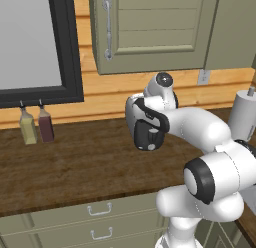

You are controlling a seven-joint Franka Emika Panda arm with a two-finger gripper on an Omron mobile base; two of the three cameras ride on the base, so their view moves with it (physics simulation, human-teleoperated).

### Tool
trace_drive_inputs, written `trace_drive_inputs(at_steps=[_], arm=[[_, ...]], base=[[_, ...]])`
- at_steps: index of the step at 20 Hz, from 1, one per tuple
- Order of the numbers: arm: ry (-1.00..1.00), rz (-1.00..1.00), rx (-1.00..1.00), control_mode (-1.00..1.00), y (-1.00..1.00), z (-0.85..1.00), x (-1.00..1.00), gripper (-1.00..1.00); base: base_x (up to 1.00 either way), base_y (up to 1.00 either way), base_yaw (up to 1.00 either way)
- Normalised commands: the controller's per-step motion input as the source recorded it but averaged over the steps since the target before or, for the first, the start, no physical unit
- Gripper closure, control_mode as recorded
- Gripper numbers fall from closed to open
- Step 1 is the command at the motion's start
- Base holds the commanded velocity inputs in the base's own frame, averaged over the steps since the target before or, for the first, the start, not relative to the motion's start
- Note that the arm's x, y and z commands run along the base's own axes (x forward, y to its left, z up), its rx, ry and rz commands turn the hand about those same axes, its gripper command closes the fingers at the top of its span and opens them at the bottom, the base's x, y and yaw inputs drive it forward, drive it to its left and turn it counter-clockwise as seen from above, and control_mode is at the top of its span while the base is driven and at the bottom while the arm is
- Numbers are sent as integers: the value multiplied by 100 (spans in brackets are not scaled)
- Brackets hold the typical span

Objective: Start the toaster. Once the lever pops up, take the bread to the plate on the dining counter.

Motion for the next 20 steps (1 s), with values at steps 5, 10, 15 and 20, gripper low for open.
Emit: trace_drive_inputs(at_steps=[5,10,15,20], arm=[[0,0,0,-100,0,0,0,-100],[0,0,0,-100,0,-2,0,-100],[0,0,0,-100,0,-13,0,-100],[0,0,0,-100,0,-16,0,-100]], base=[[0,0,0],[0,0,0],[0,0,0],[0,0,0]])
